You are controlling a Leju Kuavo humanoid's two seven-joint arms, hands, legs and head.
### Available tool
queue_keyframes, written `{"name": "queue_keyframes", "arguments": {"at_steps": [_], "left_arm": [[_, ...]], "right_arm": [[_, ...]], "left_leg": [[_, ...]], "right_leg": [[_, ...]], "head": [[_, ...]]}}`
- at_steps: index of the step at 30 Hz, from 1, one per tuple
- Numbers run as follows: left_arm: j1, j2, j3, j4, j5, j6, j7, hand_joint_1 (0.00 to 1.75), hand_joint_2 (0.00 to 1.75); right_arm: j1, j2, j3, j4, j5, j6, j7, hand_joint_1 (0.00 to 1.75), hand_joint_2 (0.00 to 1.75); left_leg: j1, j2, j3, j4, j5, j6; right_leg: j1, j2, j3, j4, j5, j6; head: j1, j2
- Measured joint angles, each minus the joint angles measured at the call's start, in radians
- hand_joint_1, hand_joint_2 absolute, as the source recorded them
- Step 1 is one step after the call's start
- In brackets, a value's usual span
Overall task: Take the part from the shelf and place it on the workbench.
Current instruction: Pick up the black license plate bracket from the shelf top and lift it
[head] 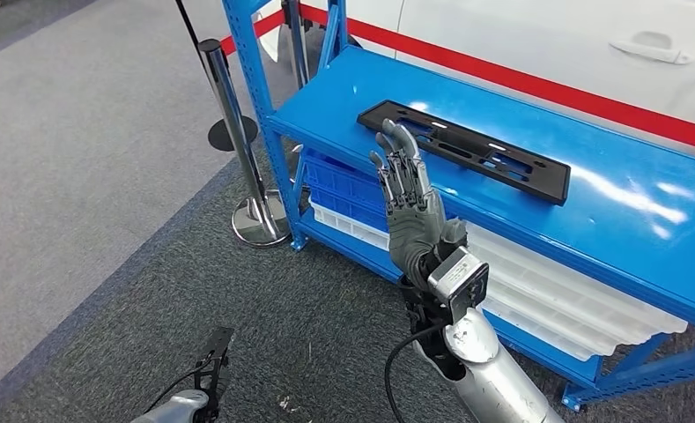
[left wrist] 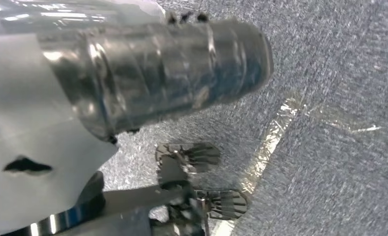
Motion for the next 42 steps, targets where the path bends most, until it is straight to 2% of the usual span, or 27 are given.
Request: {"name": "queue_keyframes", "arguments": {"at_steps": [1, 2, 3, 5, 7, 9, 10, 11, 13, 15, 16, 17, 19, 21, 23, 25, 26, 27, 29, 30, 31, 32, 33, 35, 37, 40, 42], "left_arm": [[0.002, 0.0, 0.0, 0.0, 0.0, 0.0, 0.0, 0.0, 0.0], [0.004, 0.0, -0.001, 0.001, 0.0, 0.0, 0.0, 0.0, 0.0], [0.006, 0.001, -0.001, 0.001, 0.001, 0.0, 0.001, 0.0, 0.0], [0.006, 0.003, -0.001, 0.003, 0.001, -0.002, 0.001, 0.0, 0.0], [0.005, 0.004, -0.002, 0.004, 0.001, -0.005, 0.002, 0.0, 0.0], [0.004, 0.003, -0.003, 0.005, 0.001, -0.006, 0.003, 0.0, 0.0], [0.002, 0.002, -0.003, 0.005, 0.0, -0.007, 0.003, 0.0, 0.0], [-0.002, 0.001, -0.003, 0.005, 0.0, -0.007, 0.003, 0.0, 0.0], [-0.007, 0.001, -0.004, 0.005, -0.001, -0.007, 0.003, 0.0, 0.0], [-0.007, 0.002, -0.008, 0.007, -0.001, -0.007, 0.004, 0.0, 0.0], [-0.006, 0.002, -0.01, 0.007, -0.001, -0.007, 0.005, 0.0, 0.0], [-0.005, 0.002, -0.011, 0.008, -0.001, -0.007, 0.006, 0.0, 0.0], [-0.005, 0.001, -0.013, 0.008, -0.003, -0.009, 0.007, 0.0, 0.0], [-0.007, 0.0, -0.015, 0.008, -0.005, -0.012, 0.008, 0.0, 0.0], [-0.008, 0.0, -0.017, 0.008, -0.006, -0.016, 0.01, 0.0, 0.0], [-0.009, 0.001, -0.017, 0.008, -0.007, -0.018, 0.012, 0.0, 0.0], [-0.01, 0.001, -0.017, 0.008, -0.007, -0.018, 0.012, 0.0, 0.0], [-0.011, 0.001, -0.017, 0.008, -0.008, -0.019, 0.013, 0.0, 0.0], [-0.01, 0.002, -0.018, 0.008, -0.008, -0.021, 0.013, 0.0, 0.0], [-0.009, 0.002, -0.018, 0.008, -0.008, -0.022, 0.013, 0.0, 0.0], [-0.007, 0.002, -0.019, 0.008, -0.008, -0.022, 0.013, 0.0, 0.0], [-0.005, 0.003, -0.019, 0.008, -0.008, -0.022, 0.013, 0.0, 0.0], [-0.004, 0.004, -0.019, 0.009, -0.008, -0.023, 0.013, 0.0, 0.0], [-0.006, 0.007, -0.019, 0.009, -0.008, -0.024, 0.013, 0.0, 0.0], [-0.01, 0.008, -0.02, 0.009, -0.008, -0.025, 0.012, 0.0, 0.0], [-0.006, 0.008, -0.02, 0.009, -0.006, -0.027, 0.012, 0.0, 0.0], [-0.005, 0.008, -0.021, 0.01, -0.005, -0.03, 0.012, 0.0, 0.0]], "right_arm": [[0.001, 0.0, 0.0, 0.0, -0.002, 0.0, 0.0, 0.0, 0.0], [0.002, 0.0, 0.0, 0.0, -0.004, 0.0, 0.0, 0.0, 0.0], [0.002, 0.0, 0.0, 0.0, -0.008, 0.0, -0.001, 0.0, 0.0], [0.002, 0.0, 0.0, 0.0, -0.015, 0.0, -0.004, 0.0, 0.0], [0.002, 0.0, 0.0, 0.002, -0.02, 0.0, -0.006, 0.0, 0.0], [0.002, 0.0, 0.0, 0.003, -0.023, 0.0, -0.008, 0.0, 0.0], [0.003, 0.0, 0.0, 0.003, -0.023, 0.0, -0.008, 0.0, 0.0], [0.002, 0.0, 0.0, 0.003, -0.025, -0.001, -0.009, 0.0, 0.0], [0.002, 0.0, 0.0, 0.003, -0.029, -0.001, -0.01, 0.0, 0.0], [0.004, -0.001, 0.0, 0.005, -0.037, 0.001, -0.01, 0.0, 0.0], [0.006, -0.002, 0.0, 0.006, -0.041, 0.004, -0.01, 0.0, 0.0], [0.007, -0.002, 0.001, 0.007, -0.045, 0.01, -0.01, 0.0, 0.0], [0.006, -0.002, 0.001, 0.008, -0.051, 0.024, -0.012, 0.0, 0.0], [0.003, -0.002, 0.001, 0.009, -0.053, 0.035, -0.015, 0.0, 0.0], [0.0, -0.002, 0.002, 0.009, -0.053, 0.04, -0.015, 0.0, 0.0], [-0.001, -0.002, 0.002, 0.009, -0.053, 0.044, -0.016, 0.0, 0.0], [-0.002, -0.002, 0.003, 0.009, -0.053, 0.046, -0.016, 0.0, 0.0], [-0.004, -0.001, 0.003, 0.009, -0.053, 0.048, -0.016, 0.0, 0.0], [-0.005, -0.001, 0.003, 0.01, -0.053, 0.051, -0.016, 0.0, 0.0], [-0.005, -0.001, 0.003, 0.012, -0.053, 0.052, -0.016, 0.0, 0.0], [-0.004, -0.001, 0.003, 0.013, -0.053, 0.053, -0.015, 0.0, 0.0], [-0.004, -0.001, 0.003, 0.014, -0.053, 0.053, -0.015, 0.0, 0.0], [-0.003, -0.001, 0.003, 0.015, -0.053, 0.053, -0.015, 0.0, 0.0], [-0.004, -0.002, 0.004, 0.016, -0.052, 0.051, -0.011, 0.0, 0.0], [-0.005, -0.002, 0.004, 0.017, -0.052, 0.049, -0.006, 0.0, 0.0], [-0.005, -0.003, 0.005, 0.016, -0.052, 0.049, 0.0, 0.0, 0.0], [-0.006, -0.004, 0.006, 0.016, -0.052, 0.049, 0.008, 0.0, 0.0]], "left_leg": [[0.001, -0.001, -0.028, 0.023, -0.013, -0.003], [0.003, -0.002, -0.039, 0.012, -0.004, -0.004], [0.003, -0.006, -0.035, -0.031, 0.03, -0.003], [0.004, -0.035, -0.007, -0.16, 0.127, 0.004], [0.002, -0.063, 0.013, -0.229, 0.17, 0.015], [0.002, -0.057, 0.022, -0.232, 0.171, 0.026], [0.004, -0.049, 0.026, -0.236, 0.178, 0.031], [0.005, -0.041, 0.031, -0.241, 0.178, 0.037], [0.003, -0.028, 0.04, -0.247, 0.175, 0.048], [-0.001, -0.017, 0.045, -0.246, 0.168, 0.054], [-0.001, -0.013, 0.047, -0.245, 0.163, 0.055], [-0.001, -0.01, 0.051, -0.243, 0.159, 0.054], [-0.001, -0.008, 0.06, -0.241, 0.148, 0.05], [-0.005, -0.007, 0.065, -0.237, 0.138, 0.041], [-0.007, -0.005, 0.066, -0.238, 0.133, 0.032], [-0.006, -0.003, 0.067, -0.236, 0.126, 0.023], [-0.005, -0.004, 0.059, -0.214, 0.113, 0.017], [-0.003, -0.005, 0.04, -0.174, 0.094, 0.012], [0.001, -0.005, -0.027, -0.049, 0.049, 0.002], [0.003, -0.005, -0.059, 0.001, 0.039, -0.001], [0.004, -0.005, -0.079, 0.024, 0.045, -0.004], [0.005, -0.005, -0.079, 0.005, 0.074, -0.005], [0.007, -0.005, -0.061, -0.047, 0.116, -0.006], [0.005, -0.008, -0.005, -0.172, 0.176, -0.001], [0.0, -0.012, 0.026, -0.229, 0.175, 0.012], [0.003, -0.012, 0.039, -0.243, 0.163, 0.031], [0.007, -0.012, 0.054, -0.248, 0.156, 0.041]], "right_leg": [[0.0, 0.014, 0.005, 0.0, -0.004, 0.0], [0.0, 0.028, 0.012, 0.001, -0.009, 0.001], [-0.001, 0.042, 0.02, 0.002, -0.014, 0.002], [-0.001, 0.066, 0.033, 0.005, -0.025, 0.009], [0.001, 0.086, 0.035, 0.01, -0.036, 0.021], [0.003, 0.103, 0.035, 0.012, -0.044, 0.033], [0.005, 0.093, 0.034, 0.014, -0.048, 0.038], [0.007, 0.071, 0.029, 0.027, -0.058, 0.044], [0.009, 0.014, -0.013, 0.109, -0.103, 0.053], [0.005, -0.005, -0.079, 0.229, -0.147, 0.058], [0.004, -0.006, -0.099, 0.258, -0.145, 0.058], [0.002, -0.007, -0.101, 0.249, -0.124, 0.058], [0.001, -0.012, -0.057, 0.141, -0.054, 0.052], [0.005, -0.019, -0.008, 0.037, -0.019, 0.042], [0.009, -0.018, 0.007, 0.009, -0.022, 0.034], [0.004, -0.015, 0.016, -0.001, -0.022, 0.026], [0.001, -0.014, 0.024, -0.007, -0.023, 0.021], [-0.002, -0.014, 0.032, -0.012, -0.024, 0.016], [-0.002, -0.013, 0.041, -0.013, -0.032, 0.009], [-0.002, -0.011, 0.046, -0.013, -0.036, 0.007], [-0.002, -0.007, 0.051, -0.012, -0.041, 0.008], [-0.002, -0.004, 0.057, -0.01, -0.048, 0.009], [-0.003, 0.0, 0.065, -0.008, -0.055, 0.012], [-0.003, 0.004, 0.079, -0.003, -0.072, 0.021], [-0.001, 0.005, 0.084, -0.005, -0.081, 0.033], [0.0, 0.002, 0.084, 0.002, -0.087, 0.047], [-0.001, -0.004, 0.052, 0.067, -0.112, 0.054]], "head": [[0.0, 0.0], [0.0, 0.0], [0.0, 0.0], [0.0, 0.0], [0.0, 0.0], [0.0, 0.0], [0.0, 0.0], [0.003, 0.0], [0.006, 0.0], [0.009, 0.0], [0.009, 0.0], [0.009, 0.0], [0.009, 0.0], [0.009, 0.0], [0.008, 0.0], [0.007, 0.0], [0.005, 0.0], [0.004, 0.0], [0.002, 0.0], [0.002, 0.0], [0.002, 0.0], [0.002, 0.0], [0.001, 0.0], [0.002, 0.0], [0.001, 0.0], [0.001, 0.0], [0.003, 0.0]]}}
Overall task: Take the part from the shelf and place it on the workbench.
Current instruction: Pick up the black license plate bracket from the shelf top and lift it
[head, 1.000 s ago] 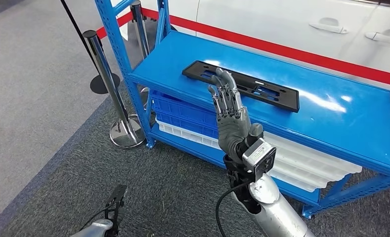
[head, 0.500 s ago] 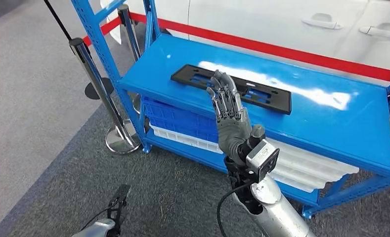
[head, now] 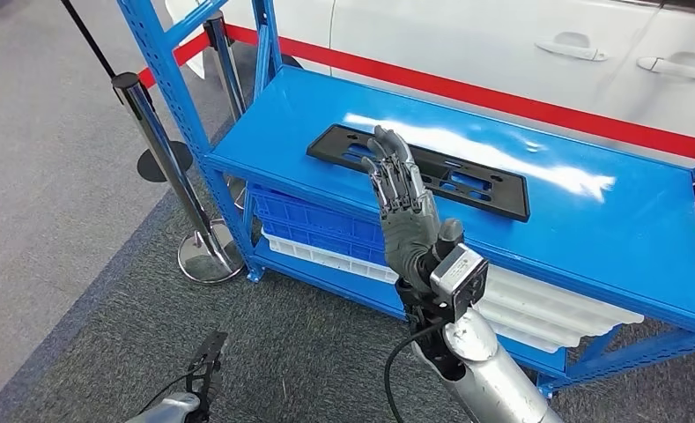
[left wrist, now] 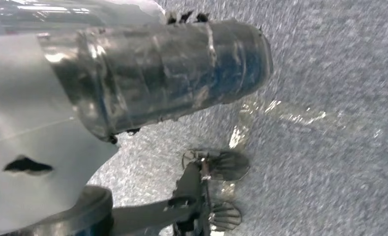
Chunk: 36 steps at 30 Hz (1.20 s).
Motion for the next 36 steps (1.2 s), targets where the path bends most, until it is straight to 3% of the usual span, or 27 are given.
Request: {"name": "queue_keyframes", "arguments": {"at_steps": [3, 4, 5, 7, 8, 9, 10, 13, 15, 18, 19, 20, 22, 23, 24, 27, 29, 31, 33, 34, 36], "left_arm": [[-0.004, 0.003, -0.004, 0.001, 0.0, -0.001, 0.0, 0.0, 0.0], [-0.003, 0.003, -0.006, 0.001, 0.0, -0.001, -0.001, 0.0, 0.0], [-0.001, 0.003, -0.009, 0.001, 0.0, -0.002, -0.001, 0.0, 0.0], [0.0, 0.002, -0.012, 0.001, 0.0, -0.003, -0.002, 0.0, 0.0], [-0.002, 0.002, -0.013, 0.001, -0.001, -0.004, -0.002, 0.0, 0.0], [-0.003, 0.002, -0.014, 0.002, -0.002, -0.004, -0.003, 0.0, 0.0], [-0.003, 0.002, -0.015, 0.002, -0.004, -0.004, -0.004, 0.0, 0.0], [-0.005, 0.004, -0.016, 0.002, -0.008, -0.004, -0.006, 0.0, 0.0], [-0.009, 0.005, -0.016, 0.002, -0.008, -0.003, -0.009, 0.0, 0.0], [-0.009, 0.006, -0.016, 0.002, -0.006, -0.003, -0.01, 0.0, 0.0], [-0.006, 0.008, -0.016, 0.002, -0.005, -0.003, -0.009, 0.0, 0.0], [-0.004, 0.009, -0.016, 0.002, -0.004, -0.003, -0.009, 0.0, 0.0], [-0.002, 0.013, -0.017, 0.003, -0.003, -0.003, -0.009, 0.0, 0.0], [-0.004, 0.014, -0.017, 0.003, -0.002, -0.003, -0.009, 0.0, 0.0], [-0.005, 0.015, -0.017, 0.003, -0.002, -0.003, -0.009, 0.0, 0.0], [-0.005, 0.015, -0.017, 0.003, -0.003, 0.003, -0.003, 0.0, 0.0], [-0.008, 0.015, -0.017, 0.003, -0.005, 0.012, 0.003, 0.0, 0.0], [-0.012, 0.016, -0.018, 0.003, -0.007, 0.016, 0.006, 0.0, 0.0], [-0.012, 0.017, -0.018, 0.004, -0.008, 0.014, 0.006, 0.0, 0.0], [-0.012, 0.017, -0.018, 0.004, -0.008, 0.011, 0.006, 0.0, 0.0], [-0.013, 0.016, -0.019, 0.004, -0.01, 0.008, 0.006, 0.0, 0.0]], "right_arm": [[0.001, -0.005, 0.002, 0.005, 0.0, -0.004, 0.029, 0.0, 0.0], [0.002, -0.007, 0.003, 0.008, 0.0, -0.005, 0.038, 0.0, 0.0], [0.003, -0.009, 0.004, 0.01, 0.0, -0.006, 0.046, 0.0, 0.0], [0.001, -0.011, 0.007, 0.014, 0.0, -0.006, 0.054, 0.0, 0.0], [-0.001, -0.011, 0.008, 0.015, 0.0, -0.004, 0.057, 0.0, 0.0], [-0.002, -0.012, 0.009, 0.016, 0.0, -0.003, 0.059, 0.0, 0.0], [-0.004, -0.012, 0.011, 0.017, 0.0, -0.001, 0.06, 0.0, 0.0], [-0.006, -0.013, 0.013, 0.019, 0.0, 0.004, 0.067, 0.0, 0.0], [-0.012, -0.013, 0.017, 0.022, -0.002, 0.005, 0.074, 0.0, 0.0], [-0.014, -0.013, 0.021, 0.028, -0.008, 0.003, 0.081, 0.0, 0.0], [-0.013, -0.013, 0.021, 0.031, -0.01, 0.003, 0.083, 0.0, 0.0], [-0.013, -0.013, 0.022, 0.033, -0.012, 0.003, 0.084, 0.0, 0.0], [-0.013, -0.013, 0.022, 0.035, -0.014, 0.003, 0.085, 0.0, 0.0], [-0.013, -0.013, 0.022, 0.035, -0.014, 0.003, 0.085, 0.0, 0.0], [-0.014, -0.013, 0.022, 0.036, -0.014, 0.003, 0.085, 0.0, 0.0], [-0.014, -0.013, 0.023, 0.039, -0.019, 0.003, 0.087, 0.0, 0.0], [-0.016, -0.014, 0.024, 0.039, -0.024, 0.002, 0.087, 0.0, 0.87], [-0.016, -0.014, 0.024, 0.039, -0.027, -0.001, 0.089, 0.0, 1.75], [-0.015, -0.016, 0.025, 0.043, -0.026, -0.005, 0.1, 0.0, 1.75], [-0.015, -0.017, 0.025, 0.045, -0.026, -0.006, 0.109, 0.0, 1.75], [-0.017, -0.018, 0.028, 0.051, -0.031, -0.004, 0.128, 0.0, 1.75]], "left_leg": [[-0.003, -0.001, 0.018, 0.001, -0.018, 0.011], [-0.004, -0.001, 0.026, 0.002, -0.025, 0.011], [-0.005, -0.002, 0.036, 0.003, -0.033, 0.011], [-0.007, -0.003, 0.059, 0.003, -0.049, 0.009], [-0.007, -0.004, 0.067, 0.003, -0.056, 0.006], [-0.008, -0.004, 0.071, 0.001, -0.063, 0.002], [-0.009, -0.004, 0.074, 0.003, -0.066, -0.003], [-0.009, -0.003, 0.08, 0.014, -0.079, -0.019], [-0.006, -0.003, 0.042, 0.088, -0.098, -0.029], [-0.003, -0.003, -0.071, 0.247, -0.139, -0.04], [-0.003, -0.003, -0.092, 0.255, -0.129, -0.041], [-0.003, -0.003, -0.096, 0.227, -0.094, -0.041], [-0.005, -0.004, -0.069, 0.108, 0.002, -0.035], [-0.008, -0.004, -0.054, 0.052, 0.024, -0.03], [-0.011, -0.005, -0.044, 0.019, 0.038, -0.024], [-0.012, -0.006, -0.033, -0.001, 0.037, -0.01], [-0.005, -0.004, -0.023, -0.01, 0.036, -0.002], [-0.004, -0.004, -0.014, -0.013, 0.031, 0.006], [-0.005, -0.004, -0.01, -0.012, 0.025, 0.011], [-0.005, -0.005, -0.007, -0.01, 0.021, 0.011], [-0.005, -0.007, 0.0, -0.004, 0.011, 0.008]], "right_leg": [[-0.001, -0.004, -0.111, 0.172, -0.05, 0.005], [-0.001, -0.004, -0.135, 0.19, -0.041, 0.003], [0.0, -0.004, -0.141, 0.172, -0.012, 0.0], [0.004, -0.006, -0.111, 0.06, 0.074, -0.011], [0.008, -0.007, -0.095, 0.002, 0.095, -0.017], [0.012, -0.009, -0.081, -0.036, 0.108, -0.023], [0.015, -0.01, -0.075, -0.052, 0.104, -0.028], [0.011, -0.008, -0.047, -0.072, 0.102, -0.043], [0.006, -0.008, -0.023, -0.082, 0.097, -0.052], [0.006, -0.005, -0.005, -0.084, 0.081, -0.058], [0.006, -0.001, 0.003, -0.083, 0.074, -0.058], [0.006, 0.002, 0.012, -0.082, 0.067, -0.057], [0.006, 0.006, 0.033, -0.082, 0.051, -0.052], [0.007, 0.006, 0.039, -0.081, 0.045, -0.048], [0.008, 0.007, 0.041, -0.08, 0.039, -0.043], [0.011, 0.007, 0.039, -0.078, 0.025, -0.026], [0.012, 0.004, 0.023, -0.04, -0.001, -0.016], [0.009, 0.0, -0.036, 0.074, -0.049, -0.007], [0.004, -0.001, -0.109, 0.185, -0.072, -0.002], [0.002, -0.001, -0.126, 0.196, -0.057, -0.001], [-0.001, -0.003, -0.102, 0.104, 0.022, -0.002]], "head": [[0.001, 0.0], [0.001, 0.0], [0.001, 0.0], [0.001, 0.0], [0.001, 0.0], [0.001, 0.0], [0.001, 0.0], [0.0, 0.0], [-0.004, 0.0], [-0.007, 0.0], [-0.008, 0.0], [-0.008, 0.0], [-0.007, 0.0], [-0.006, 0.0], [-0.006, 0.0], [-0.006, 0.0], [-0.004, 0.0], [-0.002, 0.0], [-0.002, 0.0], [-0.002, 0.0], [-0.002, 0.0]]}}
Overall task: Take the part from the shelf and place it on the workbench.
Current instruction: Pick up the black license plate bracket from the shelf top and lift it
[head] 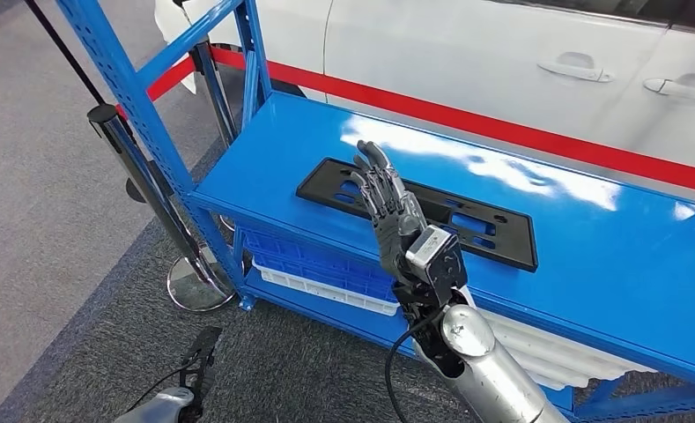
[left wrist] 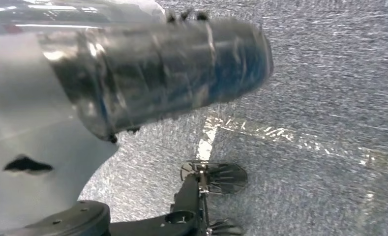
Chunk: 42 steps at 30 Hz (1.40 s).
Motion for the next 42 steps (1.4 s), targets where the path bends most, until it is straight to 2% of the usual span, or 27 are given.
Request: {"name": "queue_keyframes", "arguments": {"at_steps": [1, 2, 3, 5, 7, 9, 11, 12, 13, 14, 16, 18, 21, 22, 24, 26, 27, 28, 29, 30, 32, 33, 36, 38, 41, 42], "left_arm": [[-0.001, 0.0, -0.001, 0.0, -0.001, -0.001, 0.001, 0.0, 0.0], [-0.002, -0.001, -0.002, 0.0, -0.001, -0.001, 0.002, 0.0, 0.0], [-0.003, -0.001, -0.004, 0.0, -0.002, -0.002, 0.003, 0.0, 0.0], [-0.005, -0.001, -0.009, 0.0, -0.003, -0.006, 0.008, 0.0, 0.0], [-0.008, -0.001, -0.013, 0.0, -0.005, -0.013, 0.017, 0.0, 0.0], [-0.01, -0.002, -0.016, 0.0, -0.008, -0.02, 0.024, 0.0, 0.0], [-0.011, -0.005, -0.021, 0.0, -0.01, -0.029, 0.031, 0.0, 0.0], [-0.01, -0.006, -0.024, 0.0, -0.011, -0.031, 0.034, 0.0, 0.0], [-0.01, -0.007, -0.026, 0.0, -0.011, -0.032, 0.036, 0.0, 0.0], [-0.01, -0.007, -0.026, 0.0, -0.011, -0.033, 0.037, 0.0, 0.0], [-0.013, -0.007, -0.027, 0.0, -0.012, -0.033, 0.038, 0.0, 0.0], [-0.016, -0.007, -0.028, 0.0, -0.014, -0.033, 0.038, 0.0, 0.0], [-0.017, -0.008, -0.03, 0.0, -0.014, -0.035, 0.038, 0.0, 0.0], [-0.017, -0.009, -0.03, 0.0, -0.014, -0.035, 0.038, 0.0, 0.0], [-0.018, -0.01, -0.03, 0.0, -0.015, -0.035, 0.038, 0.0, 0.0], [-0.019, -0.01, -0.031, 0.0, -0.017, -0.032, 0.038, 0.0, 0.0], [-0.019, -0.01, -0.032, 0.0, -0.018, -0.03, 0.038, 0.0, 0.0], [-0.019, -0.011, -0.033, 0.0, -0.019, -0.028, 0.039, 0.0, 0.0], [-0.019, -0.013, -0.034, 0.0, -0.019, -0.025, 0.041, 0.0, 0.0], [-0.02, -0.015, -0.034, 0.0, -0.021, -0.023, 0.044, 0.0, 0.0], [-0.025, -0.021, -0.038, 0.0, -0.028, -0.022, 0.053, 0.0, 0.0], [-0.029, -0.023, -0.042, 0.0, -0.033, -0.023, 0.059, 0.0, 0.0], [-0.044, -0.034, -0.053, 0.0, -0.051, -0.029, 0.075, 0.0, 0.0], [-0.058, -0.045, -0.063, 0.0, -0.062, -0.033, 0.085, 0.0, 0.0], [-0.07, -0.062, -0.081, 0.0, -0.077, -0.039, 0.099, 0.0, 0.0], [-0.07, -0.067, -0.087, 0.0, -0.08, -0.04, 0.102, 0.0, 0.0]], "right_arm": [[-0.003, 0.0, 0.001, 0.003, -0.003, 0.001, 0.008, 0.0, 1.75], [-0.008, 0.0, 0.003, 0.006, -0.002, 0.002, 0.014, 0.0, 1.75], [-0.013, 0.0, 0.006, 0.009, 0.005, -0.001, 0.019, 0.0, 1.75], [-0.026, 0.001, 0.017, 0.018, 0.06, -0.019, 0.034, 0.0, 1.75], [-0.047, 0.001, 0.04, 0.031, 0.205, -0.07, 0.079, 0.0, 1.75], [-0.074, 0.003, 0.078, 0.055, 0.397, -0.138, 0.146, 0.0, 1.75], [-0.088, 0.005, 0.12, 0.084, 0.523, -0.175, 0.187, 0.0, 1.75], [-0.09, 0.007, 0.138, 0.098, 0.551, -0.181, 0.195, 0.0, 1.75], [-0.09, 0.008, 0.151, 0.11, 0.565, -0.184, 0.198, 0.0, 1.75], [-0.09, 0.01, 0.162, 0.12, 0.572, -0.186, 0.2, 0.0, 1.75], [-0.096, 0.015, 0.177, 0.136, 0.577, -0.188, 0.201, 0.0, 1.75], [-0.101, 0.018, 0.188, 0.149, 0.579, -0.189, 0.202, 0.0, 1.75], [-0.105, 0.021, 0.197, 0.165, 0.581, -0.189, 0.203, 0.0, 1.75], [-0.106, 0.021, 0.198, 0.169, 0.581, -0.189, 0.203, 0.0, 1.75], [-0.109, 0.021, 0.2, 0.176, 0.584, -0.189, 0.203, 0.0, 1.75], [-0.11, 0.021, 0.202, 0.188, 0.59, -0.188, 0.202, 0.0, 1.75], [-0.109, 0.021, 0.204, 0.196, 0.596, -0.186, 0.2, 0.0, 1.75], [-0.109, 0.023, 0.207, 0.206, 0.605, -0.186, 0.197, 0.0, 1.75], [-0.11, 0.026, 0.208, 0.216, 0.616, -0.186, 0.194, 0.0, 1.75], [-0.112, 0.032, 0.21, 0.228, 0.631, -0.187, 0.189, 0.0, 1.75], [-0.124, 0.053, 0.213, 0.26, 0.67, -0.197, 0.181, 0.0, 1.75], [-0.133, 0.066, 0.216, 0.279, 0.691, -0.203, 0.178, 0.0, 1.75], [-0.177, 0.116, 0.232, 0.362, 0.767, -0.223, 0.189, 0.0, 1.75], [-0.214, 0.157, 0.247, 0.429, 0.829, -0.239, 0.21, 0.0, 1.75], [-0.256, 0.21, 0.281, 0.525, 0.895, -0.262, 0.26, 0.0, 1.75], [-0.263, 0.222, 0.293, 0.553, 0.905, -0.265, 0.275, 0.0, 1.75]], "left_leg": [[-0.001, -0.001, 0.002, 0.005, -0.006, -0.004], [-0.003, -0.002, 0.003, 0.01, -0.011, -0.009], [-0.005, -0.002, 0.002, 0.013, -0.014, -0.014], [-0.006, -0.001, 0.001, 0.012, -0.015, -0.024], [-0.004, 0.0, -0.004, 0.023, -0.027, -0.035], [0.0, 0.001, -0.038, 0.098, -0.071, -0.045], [0.001, 0.001, -0.097, 0.22, -0.123, -0.053], [0.002, 0.001, -0.117, 0.259, -0.132, -0.055], [0.002, 0.001, -0.122, 0.264, -0.121, -0.056], [0.002, 0.001, -0.108, 0.231, -0.094, -0.056], [0.001, 0.001, -0.046, 0.103, -0.034, -0.051], [-0.003, -0.001, -0.008, 0.023, -0.013, -0.041], [-0.002, -0.001, -0.003, 0.01, -0.011, -0.025], [0.001, 0.0, 0.0, 0.005, -0.009, -0.019], [0.004, 0.002, 0.005, -0.002, -0.006, -0.009], [0.003, 0.003, 0.006, -0.002, -0.007, -0.004], [0.002, 0.002, 0.006, -0.001, -0.008, -0.003], [0.003, 0.002, 0.007, 0.0, -0.009, -0.003], [0.003, 0.001, 0.008, 0.002, -0.011, -0.004], [0.004, 0.0, 0.008, 0.005, -0.014, -0.006], [0.0, -0.001, 0.006, 0.012, -0.02, -0.013], [-0.002, -0.001, 0.003, 0.014, -0.021, -0.018], [-0.001, 0.0, 0.001, 0.013, -0.022, -0.033], [0.001, 0.001, -0.017, 0.053, -0.05, -0.044], [0.002, 0.001, -0.101, 0.23, -0.127, -0.056], [0.002, 0.002, -0.122, 0.269, -0.133, -0.057]], "right_leg": [[0.0, -0.001, 0.026, -0.065, 0.034, -0.002], [0.001, -0.003, 0.048, -0.119, 0.056, -0.006], [0.003, -0.003, 0.061, -0.149, 0.063, -0.009], [0.004, 0.0, 0.066, -0.161, 0.061, -0.017], [0.001, 0.001, 0.07, -0.168, 0.065, -0.027], [-0.003, 0.0, 0.074, -0.174, 0.068, -0.036], [-0.001, -0.002, 0.074, -0.174, 0.067, -0.041], [0.0, -0.002, 0.074, -0.173, 0.067, -0.042], [0.0, -0.001, 0.074, -0.171, 0.065, -0.043], [0.0, 0.0, 0.074, -0.17, 0.064, -0.042], [0.001, 0.001, 0.074, -0.166, 0.059, -0.038], [0.005, 0.002, 0.073, -0.164, 0.057, -0.03], [0.007, 0.002, 0.073, -0.166, 0.056, -0.016], [0.007, 0.001, 0.069, -0.155, 0.047, -0.012], [0.005, 0.0, 0.032, -0.075, 0.001, -0.004], [0.003, -0.001, -0.029, 0.052, -0.052, 0.001], [0.002, -0.001, -0.05, 0.093, -0.06, 0.002], [0.001, -0.002, -0.056, 0.097, -0.049, 0.002], [0.0, -0.002, -0.042, 0.064, -0.022, 0.002], [-0.001, -0.003, -0.014, 0.001, 0.016, 0.0], [0.0, -0.005, 0.043, -0.116, 0.057, -0.005], [0.001, -0.004, 0.057, -0.147, 0.063, -0.008], [0.002, -0.003, 0.061, -0.162, 0.065, -0.022], [-0.002, -0.005, 0.065, -0.169, 0.068, -0.034], [-0.001, -0.007, 0.067, -0.17, 0.068, -0.042], [0.0, -0.007, 0.068, -0.17, 0.067, -0.043]], "head": [[0.0, 0.0], [0.0, 0.0], [-0.001, 0.0], [-0.002, 0.0], [-0.003, 0.0], [-0.006, 0.0], [-0.008, 0.0], [-0.008, 0.0], [-0.008, 0.0], [-0.008, 0.0], [-0.008, 0.0], [-0.008, 0.0], [-0.007, 0.0], [-0.006, 0.0], [-0.003, 0.0], [-0.002, 0.0], [-0.002, 0.0], [-0.002, 0.0], [-0.001, 0.0], [-0.001, 0.0], [-0.002, 0.0], [-0.003, 0.0], [-0.004, 0.0], [-0.008, 0.0], [-0.011, 0.0], [-0.011, 0.0]]}}
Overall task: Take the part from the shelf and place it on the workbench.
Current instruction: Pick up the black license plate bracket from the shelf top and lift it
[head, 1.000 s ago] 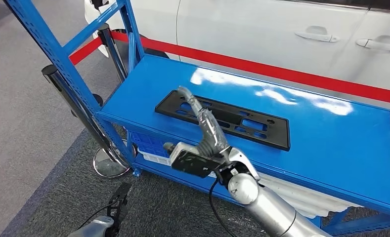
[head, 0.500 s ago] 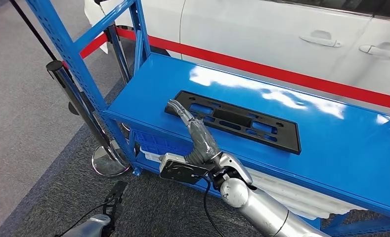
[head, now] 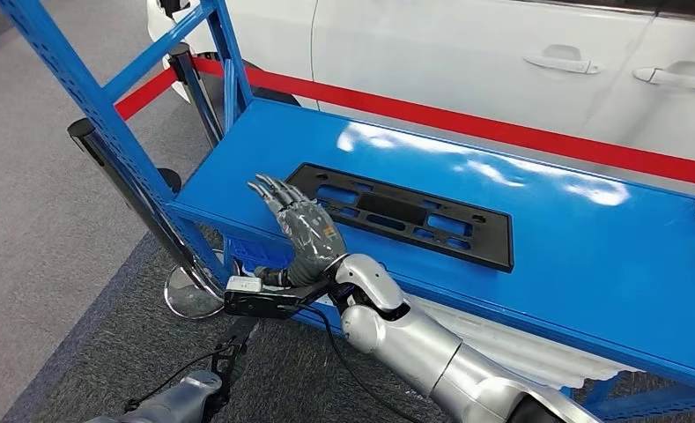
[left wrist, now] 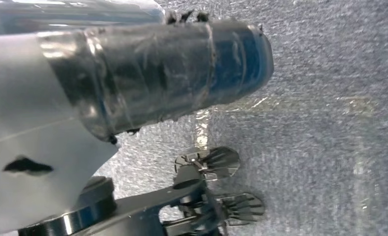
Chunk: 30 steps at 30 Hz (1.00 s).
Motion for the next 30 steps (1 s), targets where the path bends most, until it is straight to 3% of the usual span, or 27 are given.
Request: {"name": "queue_keyframes", "arguments": {"at_steps": [1, 2, 4, 5, 6, 10, 12, 14, 15, 16, 17, 18, 20, 22, 25, 27, 29, 30], "left_arm": [[0.0, -0.004, -0.006, 0.0, -0.002, -0.001, 0.002, 0.0, 0.0], [-0.001, -0.007, -0.01, 0.0, -0.004, -0.001, 0.004, 0.0, 0.0], [-0.007, -0.012, -0.015, 0.0, -0.009, -0.002, 0.004, 0.0, 0.0], [-0.012, -0.015, -0.018, 0.0, -0.012, -0.001, 0.003, 0.0, 0.0], [-0.017, -0.019, -0.022, 0.0, -0.014, 0.001, 0.0, 0.0, 0.0], [-0.027, -0.037, -0.042, 0.0, -0.018, 0.017, -0.017, 0.0, 0.0], [-0.035, -0.049, -0.049, 0.0, -0.02, 0.023, -0.019, 0.0, 0.0], [-0.042, -0.06, -0.058, 0.0, -0.022, 0.026, -0.016, 0.0, 0.0], [-0.043, -0.065, -0.062, 0.0, -0.023, 0.025, -0.014, 0.0, 0.0], [-0.043, -0.068, -0.065, 0.0, -0.024, 0.025, -0.012, 0.0, 0.0], [-0.043, -0.07, -0.067, 0.0, -0.024, 0.024, -0.011, 0.0, 0.0], [-0.044, -0.072, -0.069, 0.0, -0.025, 0.023, -0.01, 0.0, 0.0], [-0.047, -0.076, -0.074, 0.001, -0.025, 0.023, -0.008, 0.0, 0.0], [-0.049, -0.079, -0.08, 0.001, -0.023, 0.022, -0.005, 0.0, 0.0], [-0.049, -0.082, -0.082, 0.001, -0.016, 0.02, 0.001, 0.0, 0.0], [-0.05, -0.083, -0.083, 0.001, -0.013, 0.018, 0.005, 0.0, 0.0], [-0.048, -0.083, -0.083, 0.001, -0.011, 0.016, 0.008, 0.0, 0.0], [-0.046, -0.083, -0.084, 0.001, -0.01, 0.014, 0.01, 0.0, 0.0]], "right_arm": [[-0.006, 0.009, 0.01, 0.023, 0.003, 0.0, 0.011, 0.0, 1.75], [-0.012, 0.018, 0.018, 0.044, 0.005, 0.001, 0.023, 0.0, 1.75], [-0.031, 0.035, 0.035, 0.081, 0.006, 0.007, 0.052, 0.0, 1.75], [-0.044, 0.044, 0.045, 0.099, 0.008, 0.011, 0.07, 0.0, 1.75], [-0.056, 0.051, 0.056, 0.115, 0.014, 0.014, 0.09, 0.0, 1.75], [-0.091, 0.066, 0.1, 0.179, 0.082, 0.013, 0.189, 0.0, 1.75], [-0.111, 0.069, 0.122, 0.207, 0.109, 0.019, 0.229, 0.0, 1.75], [-0.125, 0.071, 0.146, 0.235, 0.12, 0.038, 0.259, 0.0, 1.75], [-0.128, 0.071, 0.159, 0.249, 0.123, 0.054, 0.273, 0.0, 1.75], [-0.13, 0.071, 0.171, 0.262, 0.125, 0.071, 0.286, 0.0, 1.75], [-0.132, 0.071, 0.183, 0.273, 0.126, 0.089, 0.296, 0.0, 1.75], [-0.136, 0.072, 0.192, 0.282, 0.124, 0.104, 0.304, 0.0, 1.75], [-0.147, 0.073, 0.205, 0.294, 0.117, 0.128, 0.316, 0.0, 1.75], [-0.157, 0.076, 0.215, 0.307, 0.109, 0.14, 0.329, 0.0, 1.75], [-0.164, 0.078, 0.226, 0.33, 0.095, 0.148, 0.358, 0.0, 1.75], [-0.176, 0.078, 0.228, 0.345, 0.089, 0.145, 0.379, 0.0, 1.75], [-0.191, 0.078, 0.228, 0.366, 0.088, 0.123, 0.393, 0.0, 1.75], [-0.196, 0.078, 0.228, 0.377, 0.089, 0.106, 0.396, 0.0, 1.75]], "left_leg": [[0.0, 0.0, -0.004, 0.002, 0.013, 0.0], [0.0, 0.0, 0.011, -0.035, 0.043, 0.001], [-0.001, 0.0, 0.07, -0.164, 0.107, 0.008], [-0.003, -0.001, 0.094, -0.216, 0.124, 0.012], [-0.006, -0.002, 0.108, -0.246, 0.129, 0.017], [-0.002, -0.003, 0.118, -0.268, 0.132, 0.036], [0.002, -0.002, 0.123, -0.275, 0.136, 0.046], [0.0, -0.002, 0.124, -0.275, 0.136, 0.053], [0.0, -0.002, 0.124, -0.275, 0.135, 0.053], [0.0, -0.002, 0.124, -0.274, 0.134, 0.054], [0.0, -0.002, 0.124, -0.272, 0.133, 0.053], [0.0, -0.002, 0.124, -0.269, 0.131, 0.052], [-0.002, -0.002, 0.123, -0.261, 0.125, 0.046], [-0.004, -0.002, 0.121, -0.26, 0.122, 0.036], [-0.002, 0.0, 0.118, -0.257, 0.116, 0.021], [-0.001, 0.0, 0.09, -0.194, 0.076, 0.011], [0.0, 0.0, 0.032, -0.066, 0.018, 0.003], [0.0, 0.0, 0.006, -0.014, 0.004, 0.001]], "right_leg": [[0.001, 0.001, 0.0, 0.001, -0.001, -0.001], [0.001, 0.003, 0.001, 0.002, -0.002, -0.001], [0.002, 0.007, 0.001, 0.004, -0.004, 0.002], [0.004, 0.009, 0.0, 0.005, -0.005, 0.005], [0.006, 0.009, -0.002, 0.005, -0.004, 0.009], [0.008, 0.008, -0.007, 0.012, -0.012, 0.028], [0.007, 0.006, -0.043, 0.09, -0.056, 0.037], [0.006, 0.006, -0.104, 0.215, -0.105, 0.042], [0.006, 0.006, -0.127, 0.256, -0.112, 0.043], [0.005, 0.005, -0.134, 0.262, -0.102, 0.043], [0.004, 0.005, -0.122, 0.229, -0.074, 0.041], [0.003, 0.005, -0.096, 0.169, -0.038, 0.039], [0.004, 0.003, -0.038, 0.048, 0.005, 0.032], [0.009, 0.005, -0.015, 0.004, 0.007, 0.025], [0.008, 0.008, -0.009, -0.005, 0.013, 0.011], [0.003, 0.008, -0.006, -0.01, 0.016, 0.003], [0.003, 0.008, -0.005, -0.01, 0.015, -0.001], [0.003, 0.008, -0.005, -0.009, 0.015, -0.002]], "head": [[0.0, 0.0], [0.0, 0.0], [0.0, 0.0], [0.0, 0.0], [0.0, 0.0], [0.001, 0.0], [0.004, 0.0], [0.007, 0.0], [0.007, 0.0], [0.007, 0.0], [0.007, 0.0], [0.007, 0.0], [0.006, 0.0], [0.006, 0.0], [0.006, 0.0], [0.004, 0.0], [0.003, 0.0], [0.004, 0.0]]}}
